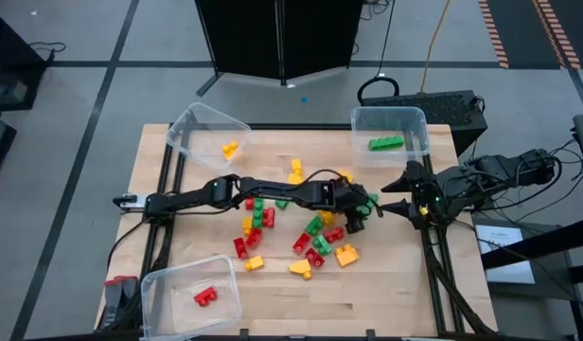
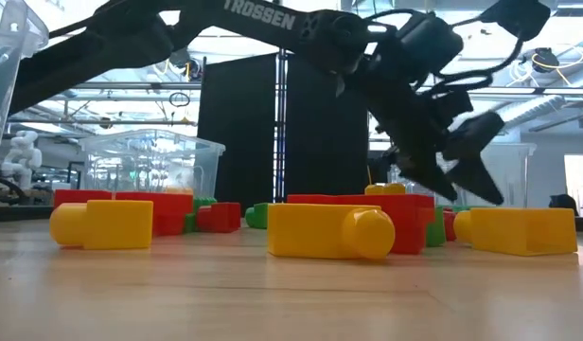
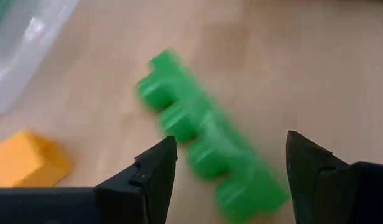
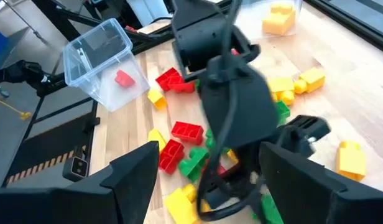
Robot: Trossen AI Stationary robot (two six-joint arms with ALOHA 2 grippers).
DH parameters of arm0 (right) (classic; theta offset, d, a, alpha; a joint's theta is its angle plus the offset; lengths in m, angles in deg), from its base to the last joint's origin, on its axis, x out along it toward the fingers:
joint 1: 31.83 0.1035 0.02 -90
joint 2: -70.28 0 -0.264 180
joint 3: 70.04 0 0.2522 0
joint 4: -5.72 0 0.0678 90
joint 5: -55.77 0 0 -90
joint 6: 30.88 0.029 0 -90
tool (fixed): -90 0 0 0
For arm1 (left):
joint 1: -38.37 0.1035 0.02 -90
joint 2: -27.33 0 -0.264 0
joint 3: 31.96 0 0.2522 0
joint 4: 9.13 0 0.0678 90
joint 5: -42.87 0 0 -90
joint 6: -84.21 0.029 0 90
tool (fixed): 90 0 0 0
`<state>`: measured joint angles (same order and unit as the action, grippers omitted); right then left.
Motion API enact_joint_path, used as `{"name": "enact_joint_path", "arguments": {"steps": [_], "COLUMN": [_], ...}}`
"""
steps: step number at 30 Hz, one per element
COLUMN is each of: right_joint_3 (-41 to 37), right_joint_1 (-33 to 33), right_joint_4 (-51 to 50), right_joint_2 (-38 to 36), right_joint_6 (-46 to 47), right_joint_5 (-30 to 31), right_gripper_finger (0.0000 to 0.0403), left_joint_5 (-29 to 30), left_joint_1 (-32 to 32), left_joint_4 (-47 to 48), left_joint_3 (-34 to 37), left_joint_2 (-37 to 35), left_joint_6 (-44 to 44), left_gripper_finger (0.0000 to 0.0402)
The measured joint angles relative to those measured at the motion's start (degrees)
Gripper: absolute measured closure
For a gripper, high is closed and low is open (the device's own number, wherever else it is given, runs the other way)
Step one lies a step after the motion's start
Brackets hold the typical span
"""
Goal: Sort blocks
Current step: Put the green game piece into the top right transparent bin
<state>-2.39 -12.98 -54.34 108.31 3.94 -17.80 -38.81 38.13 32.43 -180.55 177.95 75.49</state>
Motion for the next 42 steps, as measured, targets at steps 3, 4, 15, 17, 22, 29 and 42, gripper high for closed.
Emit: {"name": "enact_joint_path", "arguments": {"steps": [3,4,15,17,22,29,42], "right_joint_3": [0.0,0.0,0.0,0.0,0.0,0.0,0.0], "right_joint_1": [0.0,0.0,0.0,0.0,0.0,0.0,0.0], "right_joint_4": [0.1,0.1,0.7,0.7,0.7,0.7,0.7], "right_joint_2": [0.0,0.0,0.0,0.0,0.0,0.0,0.0], "right_joint_6": [0.0,0.0,0.5,0.5,0.5,0.5,0.4], "right_joint_5": [0.0,0.0,-0.1,-0.1,-0.1,-0.1,-0.1], "right_gripper_finger": [0.0131,0.0131,0.0131,0.0131,0.0131,0.0131,0.0131], "left_joint_5": [0.4,1.0,3.0,2.9,3.4,3.8,-0.2], "left_joint_1": [-0.9,-1.1,-0.8,-0.6,-0.5,-0.3,0.0], "left_joint_4": [0.7,0.3,4.6,4.2,1.8,1.8,3.8], "left_joint_3": [-0.1,-0.1,-0.4,-0.4,-0.2,-0.2,0.0], "left_joint_2": [0.5,1.3,3.7,3.7,3.9,3.9,2.6], "left_joint_6": [0.2,0.2,-7.6,-7.6,-8.6,-10.6,-11.9], "left_gripper_finger": [0.02,0.02,0.0201,0.0201,0.0215,0.0309,0.0401]}}
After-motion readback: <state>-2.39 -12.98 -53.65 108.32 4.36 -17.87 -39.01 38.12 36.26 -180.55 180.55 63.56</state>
